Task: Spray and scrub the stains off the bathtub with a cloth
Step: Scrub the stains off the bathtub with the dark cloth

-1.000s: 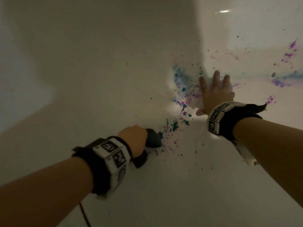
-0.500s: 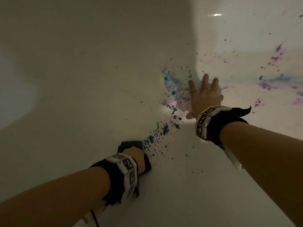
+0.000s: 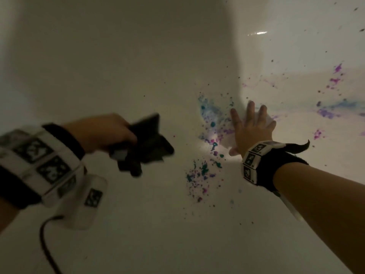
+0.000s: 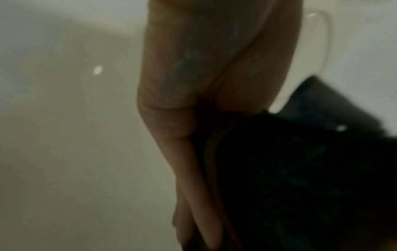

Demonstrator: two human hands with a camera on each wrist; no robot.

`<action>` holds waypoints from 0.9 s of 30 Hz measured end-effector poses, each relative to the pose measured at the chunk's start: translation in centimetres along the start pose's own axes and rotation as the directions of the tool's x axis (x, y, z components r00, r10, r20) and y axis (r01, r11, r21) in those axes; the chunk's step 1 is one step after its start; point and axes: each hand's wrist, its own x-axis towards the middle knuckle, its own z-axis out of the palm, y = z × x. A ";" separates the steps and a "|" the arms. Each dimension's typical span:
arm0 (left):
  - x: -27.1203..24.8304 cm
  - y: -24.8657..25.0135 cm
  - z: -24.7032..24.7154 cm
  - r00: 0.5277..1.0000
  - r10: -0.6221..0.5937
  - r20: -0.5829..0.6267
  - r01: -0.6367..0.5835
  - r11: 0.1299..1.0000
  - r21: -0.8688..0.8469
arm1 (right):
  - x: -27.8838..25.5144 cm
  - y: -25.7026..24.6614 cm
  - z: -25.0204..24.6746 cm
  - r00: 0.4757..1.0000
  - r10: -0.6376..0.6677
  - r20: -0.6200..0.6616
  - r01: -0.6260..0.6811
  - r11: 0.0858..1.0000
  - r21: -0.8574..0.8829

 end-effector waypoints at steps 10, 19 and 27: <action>11.6 6.0 -1.6 0.790 0.369 -0.490 -0.124 0.878 0.461 | 0.0 -0.2 0.1 1.000 -0.001 0.013 0.000 1.000 0.009; 4.4 4.4 12.4 0.873 0.486 0.043 -0.413 0.689 0.596 | -0.1 -0.2 0.2 1.000 -0.003 0.003 0.003 1.000 0.008; 3.9 -0.5 4.9 0.769 0.315 -0.557 -0.364 0.931 0.023 | -0.3 -0.1 0.0 1.000 -0.003 0.007 0.003 1.000 0.018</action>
